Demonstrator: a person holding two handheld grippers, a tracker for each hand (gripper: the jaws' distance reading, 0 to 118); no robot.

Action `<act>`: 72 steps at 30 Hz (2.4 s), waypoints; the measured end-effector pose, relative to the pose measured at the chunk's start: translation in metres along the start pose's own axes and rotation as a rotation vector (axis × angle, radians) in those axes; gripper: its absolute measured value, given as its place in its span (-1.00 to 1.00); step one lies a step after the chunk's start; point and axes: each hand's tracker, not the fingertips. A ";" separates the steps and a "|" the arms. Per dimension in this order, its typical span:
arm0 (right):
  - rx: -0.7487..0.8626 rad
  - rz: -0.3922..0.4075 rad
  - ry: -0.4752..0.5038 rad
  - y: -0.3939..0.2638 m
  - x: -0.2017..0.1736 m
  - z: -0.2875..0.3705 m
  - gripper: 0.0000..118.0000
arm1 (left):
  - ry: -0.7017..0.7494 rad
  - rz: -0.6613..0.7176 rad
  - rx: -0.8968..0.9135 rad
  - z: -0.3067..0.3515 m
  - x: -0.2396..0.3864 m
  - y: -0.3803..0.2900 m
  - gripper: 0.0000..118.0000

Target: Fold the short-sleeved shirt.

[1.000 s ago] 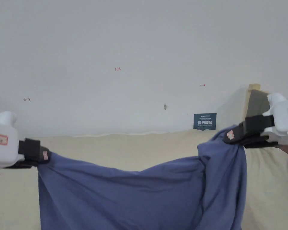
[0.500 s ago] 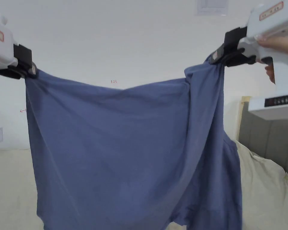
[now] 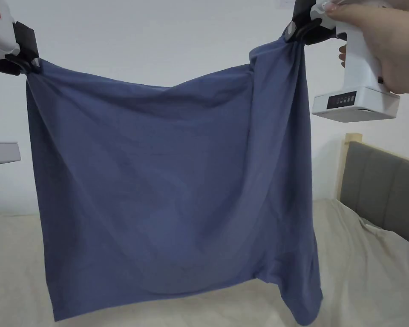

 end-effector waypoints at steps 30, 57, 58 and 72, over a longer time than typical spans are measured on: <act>-0.350 -0.019 0.113 -0.355 0.042 0.214 -0.85 | -0.116 -0.013 -0.407 0.212 -0.036 -0.349 -0.90; -0.729 -0.167 -0.062 -0.500 0.116 0.128 0.89 | -0.060 0.055 -0.821 0.108 -0.078 -0.477 0.63; -0.704 -0.150 -0.061 -0.492 0.113 0.135 0.89 | -0.054 0.049 -0.787 0.115 -0.077 -0.469 0.63; -0.164 0.070 0.078 -0.469 0.019 0.268 -1.00 | -0.021 -0.010 -0.157 0.260 -0.055 -0.417 -1.00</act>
